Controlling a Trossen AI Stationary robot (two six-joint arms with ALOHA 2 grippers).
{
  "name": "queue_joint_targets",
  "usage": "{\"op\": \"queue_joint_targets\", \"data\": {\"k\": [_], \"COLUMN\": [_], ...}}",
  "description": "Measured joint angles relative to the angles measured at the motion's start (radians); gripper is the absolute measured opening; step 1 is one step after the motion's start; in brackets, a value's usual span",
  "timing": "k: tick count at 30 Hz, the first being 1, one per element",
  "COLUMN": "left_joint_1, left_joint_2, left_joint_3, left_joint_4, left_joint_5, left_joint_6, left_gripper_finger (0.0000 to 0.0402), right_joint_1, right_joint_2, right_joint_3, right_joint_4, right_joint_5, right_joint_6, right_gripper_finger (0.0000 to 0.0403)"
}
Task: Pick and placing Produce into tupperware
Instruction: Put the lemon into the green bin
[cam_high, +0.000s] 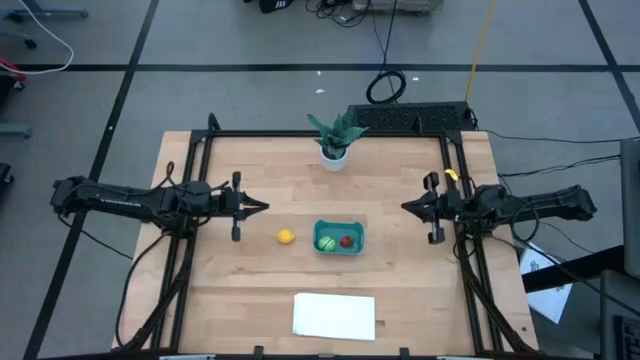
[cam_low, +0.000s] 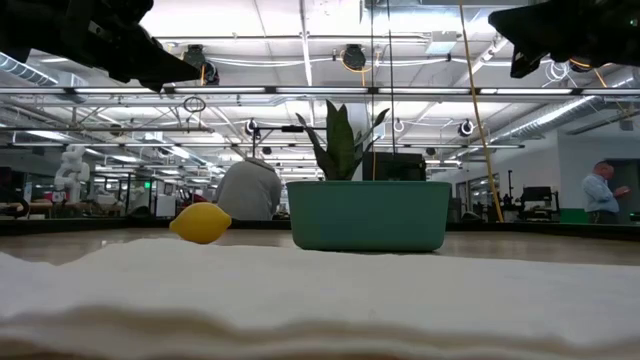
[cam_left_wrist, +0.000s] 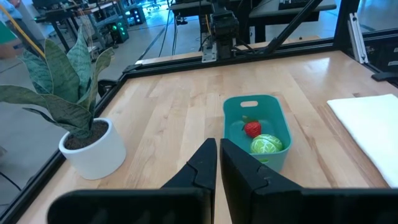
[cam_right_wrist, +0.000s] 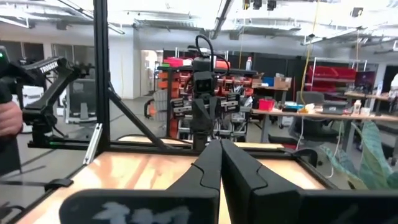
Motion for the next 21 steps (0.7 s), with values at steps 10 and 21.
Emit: {"op": "queue_joint_targets", "data": {"k": [10, 21], "left_joint_1": [0.0, 0.0], "left_joint_2": [0.0, 0.0], "left_joint_3": [0.0, 0.0], "left_joint_4": [-0.054, 0.004], "left_joint_5": [-0.053, -0.088], "left_joint_6": [-0.014, -0.029], "left_gripper_finger": [0.0026, 0.0026], "right_joint_1": [0.0, 0.0], "right_joint_2": [0.0, 0.004], "right_joint_3": [-0.002, -0.002], "right_joint_4": [-0.005, -0.017], "right_joint_5": [0.0, 0.0], "right_joint_6": [-0.044, -0.044], "right_gripper_finger": [0.0, 0.0]}}
